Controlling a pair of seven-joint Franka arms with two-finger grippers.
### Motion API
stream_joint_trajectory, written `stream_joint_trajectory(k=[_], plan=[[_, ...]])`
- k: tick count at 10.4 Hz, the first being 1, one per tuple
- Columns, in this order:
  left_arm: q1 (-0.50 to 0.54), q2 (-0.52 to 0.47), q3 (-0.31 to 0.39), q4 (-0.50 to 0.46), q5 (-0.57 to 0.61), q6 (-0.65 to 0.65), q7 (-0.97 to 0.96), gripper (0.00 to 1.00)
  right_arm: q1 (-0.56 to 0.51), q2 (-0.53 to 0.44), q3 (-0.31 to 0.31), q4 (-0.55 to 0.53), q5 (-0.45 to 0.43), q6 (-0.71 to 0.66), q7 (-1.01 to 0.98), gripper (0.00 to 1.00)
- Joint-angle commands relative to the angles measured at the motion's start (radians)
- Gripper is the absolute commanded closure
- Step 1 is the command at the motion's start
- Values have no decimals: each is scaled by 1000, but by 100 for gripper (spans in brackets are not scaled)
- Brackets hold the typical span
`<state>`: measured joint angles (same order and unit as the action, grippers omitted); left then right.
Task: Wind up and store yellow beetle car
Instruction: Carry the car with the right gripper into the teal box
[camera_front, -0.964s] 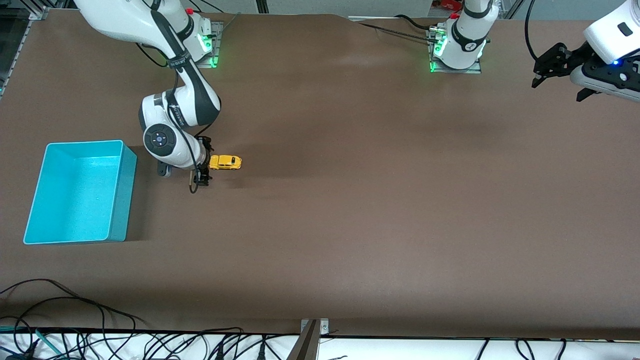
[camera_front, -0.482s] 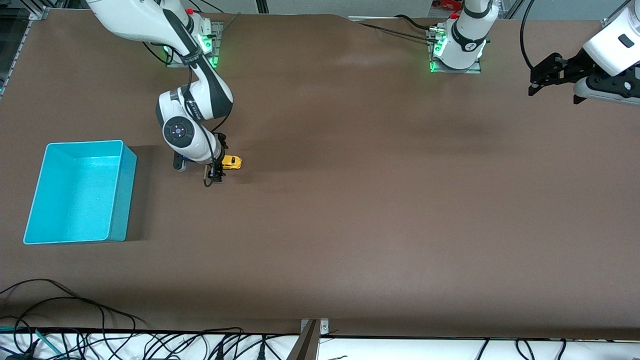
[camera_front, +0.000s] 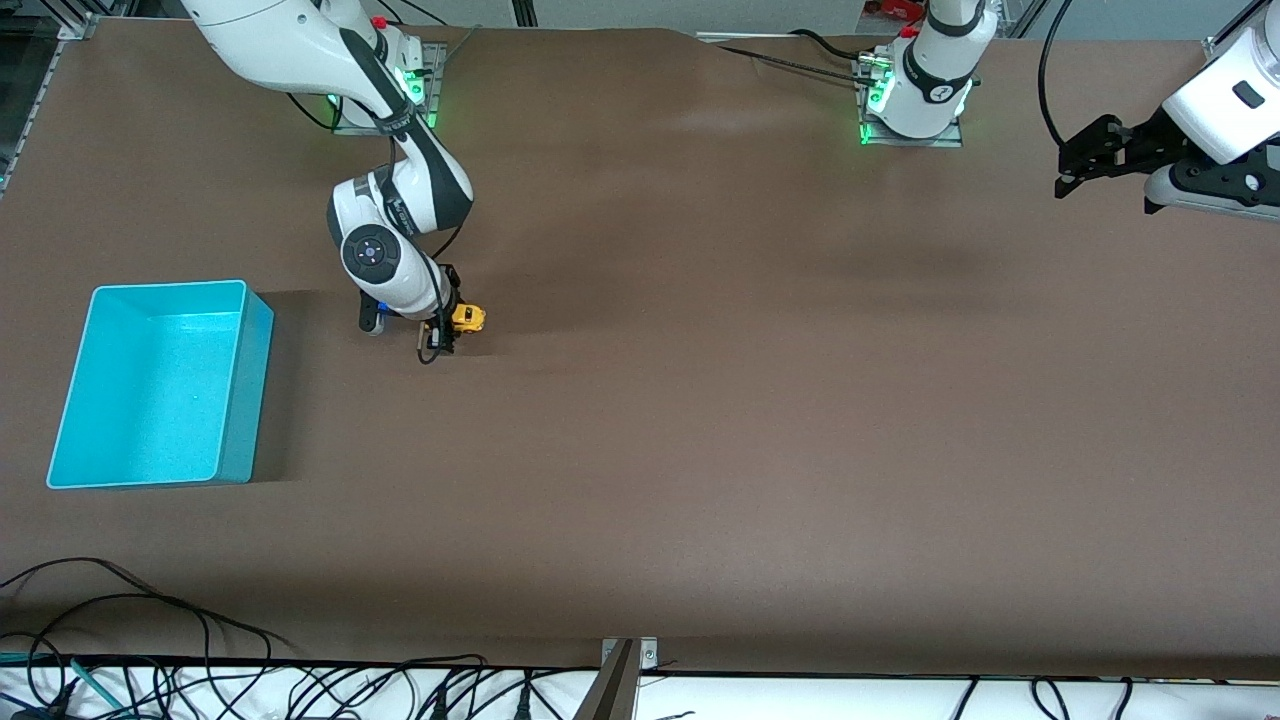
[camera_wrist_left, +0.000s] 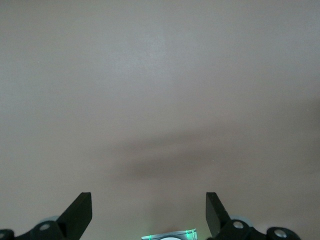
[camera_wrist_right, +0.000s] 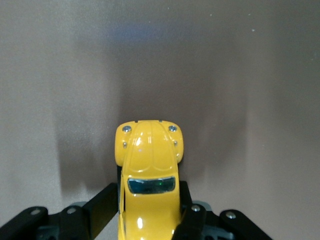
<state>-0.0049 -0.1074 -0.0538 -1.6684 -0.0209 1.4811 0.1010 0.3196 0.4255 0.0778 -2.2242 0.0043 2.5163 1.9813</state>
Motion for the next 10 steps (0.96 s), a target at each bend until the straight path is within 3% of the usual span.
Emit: stream_joint_trajectory(k=[1,4,7,10], plan=[[2,15,0,35,-16,-24,-10,0,13,0,-1,18,-9,-31,16,74],[3,15,0,35,-16,-25,-10,0,4,9,-6,235,-9,-343,-19,77],[3,15,2,35,-16,-25,-10,0,-8,13,-15,386,-17,-525,-116,81],[5,15,0,35,-16,-27,-10,0,-16,12,-125,591,-30,-755,-347,81]])
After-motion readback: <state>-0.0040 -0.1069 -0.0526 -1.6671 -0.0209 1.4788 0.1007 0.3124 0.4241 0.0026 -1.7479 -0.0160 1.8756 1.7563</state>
